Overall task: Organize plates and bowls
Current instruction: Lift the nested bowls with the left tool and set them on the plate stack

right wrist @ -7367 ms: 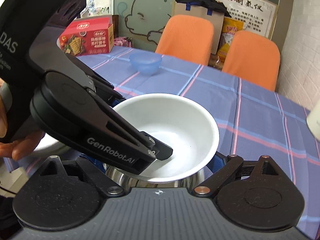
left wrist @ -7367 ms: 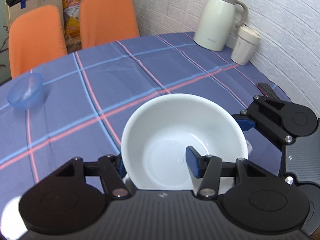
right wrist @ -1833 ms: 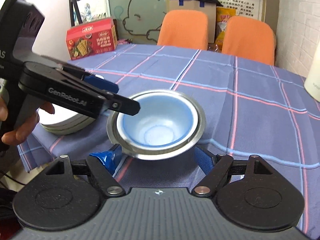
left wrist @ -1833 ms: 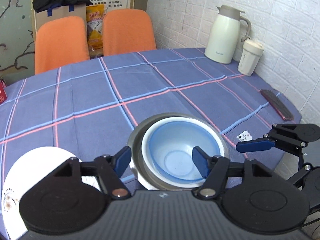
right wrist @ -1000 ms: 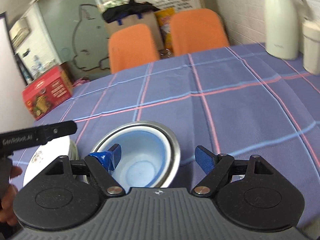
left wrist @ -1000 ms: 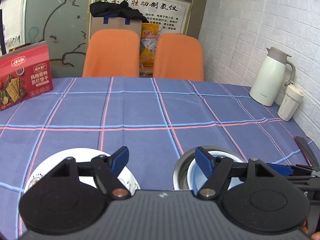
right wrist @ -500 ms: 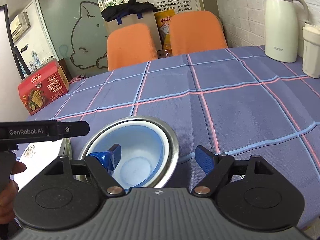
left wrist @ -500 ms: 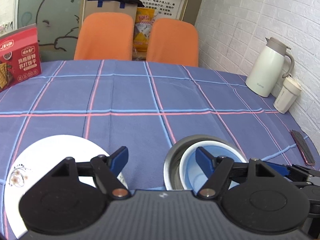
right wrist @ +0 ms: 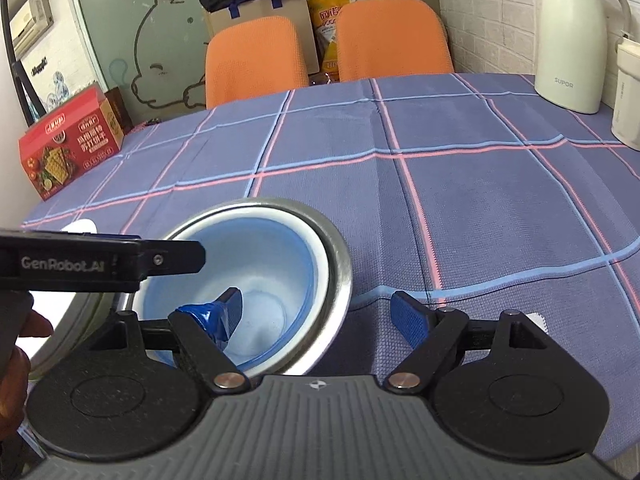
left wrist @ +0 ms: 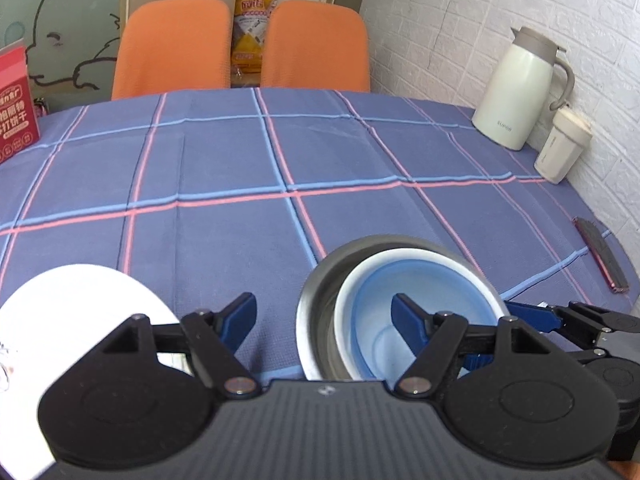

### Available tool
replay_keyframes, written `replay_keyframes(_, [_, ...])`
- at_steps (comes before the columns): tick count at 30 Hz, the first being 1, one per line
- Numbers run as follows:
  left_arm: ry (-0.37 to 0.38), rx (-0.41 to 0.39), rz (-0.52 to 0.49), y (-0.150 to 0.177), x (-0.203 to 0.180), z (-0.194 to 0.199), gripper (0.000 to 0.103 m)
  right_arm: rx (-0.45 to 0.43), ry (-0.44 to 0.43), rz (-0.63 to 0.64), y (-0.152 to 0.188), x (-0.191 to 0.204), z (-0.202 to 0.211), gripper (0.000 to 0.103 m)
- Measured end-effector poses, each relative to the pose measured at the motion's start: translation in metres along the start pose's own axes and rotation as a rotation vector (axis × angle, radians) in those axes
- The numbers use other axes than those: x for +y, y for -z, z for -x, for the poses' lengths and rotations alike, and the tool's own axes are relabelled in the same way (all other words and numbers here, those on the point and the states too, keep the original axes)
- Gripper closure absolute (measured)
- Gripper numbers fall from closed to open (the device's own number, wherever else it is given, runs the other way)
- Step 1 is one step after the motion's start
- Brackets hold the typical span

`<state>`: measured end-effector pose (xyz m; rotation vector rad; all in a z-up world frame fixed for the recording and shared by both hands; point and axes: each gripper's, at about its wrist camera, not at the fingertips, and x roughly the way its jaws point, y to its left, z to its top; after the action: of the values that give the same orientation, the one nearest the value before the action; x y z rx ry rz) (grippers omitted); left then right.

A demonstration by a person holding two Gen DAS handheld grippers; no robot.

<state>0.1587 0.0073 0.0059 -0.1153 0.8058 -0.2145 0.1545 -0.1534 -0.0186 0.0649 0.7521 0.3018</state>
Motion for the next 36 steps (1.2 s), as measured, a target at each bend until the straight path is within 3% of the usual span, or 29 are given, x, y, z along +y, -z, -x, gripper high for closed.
replay_keyframes(9, [-0.022,0.043,-0.084,-0.005,-0.009,-0.026,0.029,0.027,0.042,0.076,0.003,0.011,-0.013,0.033])
replay_keyframes(16, [0.098,0.077,-0.172,-0.006,-0.003,-0.029,0.031,-0.034,0.051,0.061,0.011,0.011,-0.011,0.03])
replay_keyframes(19, [0.133,0.102,-0.175,-0.006,0.002,-0.031,0.045,-0.029,0.071,0.047,0.01,0.013,-0.011,0.03])
replay_keyframes(22, [0.139,0.112,-0.186,-0.004,0.001,-0.032,0.049,-0.031,0.071,0.025,0.008,0.014,-0.01,0.03])
replay_keyframes(30, [0.114,0.133,-0.156,-0.006,-0.002,-0.038,0.047,-0.063,0.054,0.057,0.013,0.021,-0.012,0.035])
replay_keyframes(32, [0.121,0.138,-0.14,-0.007,-0.004,-0.037,0.061,-0.066,0.066,0.058,0.011,0.027,-0.012,0.037])
replay_keyframes(36, [0.084,0.142,-0.146,-0.011,-0.01,-0.037,0.066,-0.038,0.049,0.059,0.006,0.033,-0.01,0.036])
